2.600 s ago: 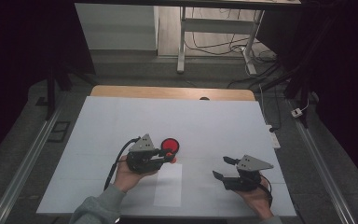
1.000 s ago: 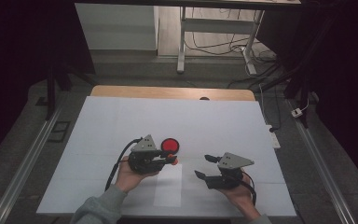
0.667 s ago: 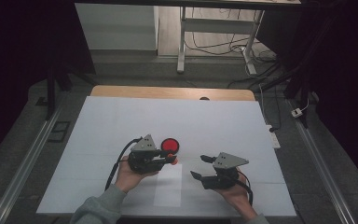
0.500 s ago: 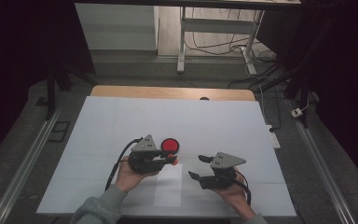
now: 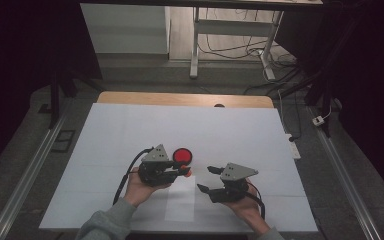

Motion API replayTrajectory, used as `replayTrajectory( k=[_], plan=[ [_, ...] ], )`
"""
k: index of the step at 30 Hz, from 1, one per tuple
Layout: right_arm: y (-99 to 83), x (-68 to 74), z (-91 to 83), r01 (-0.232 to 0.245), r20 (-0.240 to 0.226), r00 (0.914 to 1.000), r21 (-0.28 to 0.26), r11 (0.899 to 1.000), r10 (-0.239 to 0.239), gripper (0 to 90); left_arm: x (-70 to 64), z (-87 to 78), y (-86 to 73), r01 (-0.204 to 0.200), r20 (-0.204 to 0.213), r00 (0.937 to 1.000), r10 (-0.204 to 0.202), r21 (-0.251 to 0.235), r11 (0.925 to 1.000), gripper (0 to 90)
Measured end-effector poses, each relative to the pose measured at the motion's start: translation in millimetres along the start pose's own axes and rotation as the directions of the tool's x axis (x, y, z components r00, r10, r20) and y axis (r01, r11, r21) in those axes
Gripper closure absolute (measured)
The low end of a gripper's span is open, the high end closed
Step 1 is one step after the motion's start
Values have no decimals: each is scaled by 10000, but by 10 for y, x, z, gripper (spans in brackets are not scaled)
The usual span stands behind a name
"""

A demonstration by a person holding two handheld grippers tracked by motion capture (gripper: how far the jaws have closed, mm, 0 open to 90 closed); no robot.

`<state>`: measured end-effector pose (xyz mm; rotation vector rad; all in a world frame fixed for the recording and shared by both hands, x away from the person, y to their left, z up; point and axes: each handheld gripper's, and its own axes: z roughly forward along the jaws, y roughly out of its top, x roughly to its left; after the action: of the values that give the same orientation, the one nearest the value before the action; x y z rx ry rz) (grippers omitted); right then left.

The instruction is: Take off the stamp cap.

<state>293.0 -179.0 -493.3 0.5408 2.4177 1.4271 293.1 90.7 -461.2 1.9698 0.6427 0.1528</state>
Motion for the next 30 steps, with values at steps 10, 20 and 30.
replayTrajectory(
  k=[10, 20, 30],
  plan=[
    [52, 47, 78, 117, -87, 9999, -32, 9999, -117, 307, -6, 6, 2, -57, 32, 10000, 57, 15, 10000, 722],
    [102, 77, 124, 227, -111, 9997, 34, 9997, -227, 315, -15, 14, 3, -86, 55, 9999, 85, 22, 10000, 722],
    [152, 118, 188, 324, -349, 9989, -33, 9995, -325, 334, -24, 24, 5, -192, 14, 9998, 192, 58, 9998, 722]
  ],
)
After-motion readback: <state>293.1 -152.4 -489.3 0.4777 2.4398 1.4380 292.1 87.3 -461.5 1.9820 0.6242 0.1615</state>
